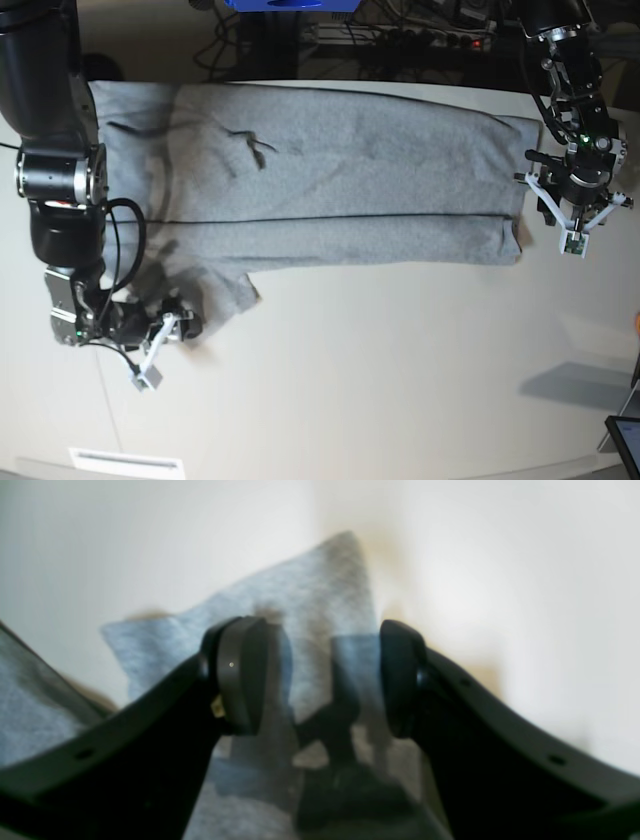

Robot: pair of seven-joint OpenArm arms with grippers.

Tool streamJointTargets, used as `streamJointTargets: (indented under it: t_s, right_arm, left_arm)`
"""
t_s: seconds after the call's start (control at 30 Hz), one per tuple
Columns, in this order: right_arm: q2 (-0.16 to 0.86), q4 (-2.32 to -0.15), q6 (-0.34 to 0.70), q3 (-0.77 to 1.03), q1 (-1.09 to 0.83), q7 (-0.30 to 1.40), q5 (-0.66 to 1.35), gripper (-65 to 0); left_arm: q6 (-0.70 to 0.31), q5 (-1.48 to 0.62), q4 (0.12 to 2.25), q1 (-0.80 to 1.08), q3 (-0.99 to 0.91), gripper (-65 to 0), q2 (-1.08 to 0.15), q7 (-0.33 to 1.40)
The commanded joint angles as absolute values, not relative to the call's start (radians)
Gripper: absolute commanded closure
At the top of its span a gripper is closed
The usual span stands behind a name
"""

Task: Fold the T-shirt properly
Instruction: 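Release the hem and move the right gripper to the sleeve, then grasp the sleeve with the right gripper and fold it onto the shirt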

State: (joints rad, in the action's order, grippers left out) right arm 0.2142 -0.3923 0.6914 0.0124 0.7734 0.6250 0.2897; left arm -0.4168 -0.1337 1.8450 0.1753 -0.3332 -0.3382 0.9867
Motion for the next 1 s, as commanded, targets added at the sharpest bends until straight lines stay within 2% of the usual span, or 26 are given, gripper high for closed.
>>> streamJointTargets:
  t_s: [0.0,0.23,0.3,0.33,0.47,0.5,0.8,0.97]
  right_arm:
    - [0.217,-0.403,0.698,0.013,0.805,0.63,0.298,-34.4]
    - [0.199,-0.403,0.698,0.013,0.803,0.628,0.298,-33.8]
    - [0.199,-0.403,0.698,0.013,0.803,0.628,0.298,-31.2]
    - [0.199,-0.403,0.698,0.013,0.803,0.628,0.298,-27.6]
    - [0.199,-0.403,0.698,0.013,0.803,0.628,0.298,-4.2]
    - [0.199,-0.403,0.698,0.013,0.803,0.628,0.298,0.0]
    - [0.206,-0.41,0.698,0.018,0.811,0.659,0.298,0.0]
    - [0.208,-0.567,0.698,0.021,0.766,0.766,0.302,0.0]
  left_arm:
    - [-0.409,-0.131,1.862,0.17,-0.34,-22.0,-0.355,0.97]
    - [-0.409,-0.131,1.86,0.17,-0.34,-22.0,-0.357,0.97]
    - [-0.409,-0.131,1.86,0.17,-0.34,-22.0,-0.357,0.97]
    - [-0.409,-0.131,1.859,0.17,-0.34,-22.0,-0.357,0.97]
    - [-0.409,-0.131,1.859,0.17,-0.338,-22.0,-0.357,0.97]
    - [-0.409,-0.131,1.859,0.168,-0.337,-22.0,-0.357,0.97]
    - [-0.409,-0.13,1.859,0.168,-0.332,-22.0,-0.357,0.97]
    - [-0.409,-0.13,1.857,0.163,-0.331,-22.0,-0.357,0.97]
